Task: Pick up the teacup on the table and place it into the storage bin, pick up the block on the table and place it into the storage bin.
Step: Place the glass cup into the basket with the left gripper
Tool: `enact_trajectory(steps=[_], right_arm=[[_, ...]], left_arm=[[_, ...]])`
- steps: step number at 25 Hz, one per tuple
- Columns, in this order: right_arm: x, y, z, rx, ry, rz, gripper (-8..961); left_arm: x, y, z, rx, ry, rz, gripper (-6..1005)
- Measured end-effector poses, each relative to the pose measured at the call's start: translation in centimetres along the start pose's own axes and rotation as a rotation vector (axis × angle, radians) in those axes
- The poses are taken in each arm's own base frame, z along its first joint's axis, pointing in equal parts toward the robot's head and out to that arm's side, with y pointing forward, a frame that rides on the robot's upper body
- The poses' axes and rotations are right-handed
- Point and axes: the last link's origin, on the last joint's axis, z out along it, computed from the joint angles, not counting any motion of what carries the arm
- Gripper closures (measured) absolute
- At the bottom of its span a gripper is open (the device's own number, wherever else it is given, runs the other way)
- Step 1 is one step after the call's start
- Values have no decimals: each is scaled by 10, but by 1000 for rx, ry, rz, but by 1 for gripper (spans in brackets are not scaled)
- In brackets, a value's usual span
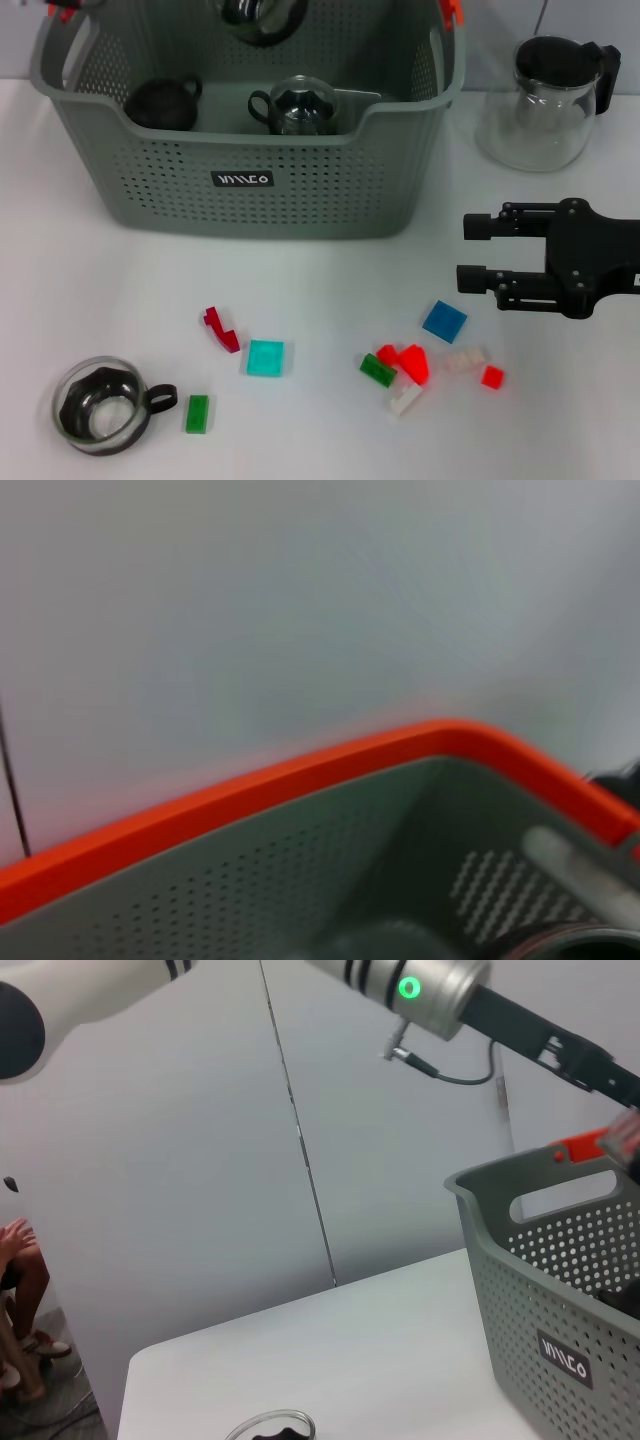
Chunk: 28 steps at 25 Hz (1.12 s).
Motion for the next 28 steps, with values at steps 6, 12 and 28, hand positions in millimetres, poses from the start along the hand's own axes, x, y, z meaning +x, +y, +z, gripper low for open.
enact_trajectory(steps=[6, 12, 28], right_arm=[[0, 0, 0, 4, -1, 1, 279], [1, 0, 0, 7, -1, 4, 278], [5, 1, -2, 9, -3, 22, 280]], left_arm=[[0, 15, 40, 140, -85, 145, 950], [-18, 17, 71, 191, -154, 200, 948], [-31, 22, 84, 199, -204, 232, 784]])
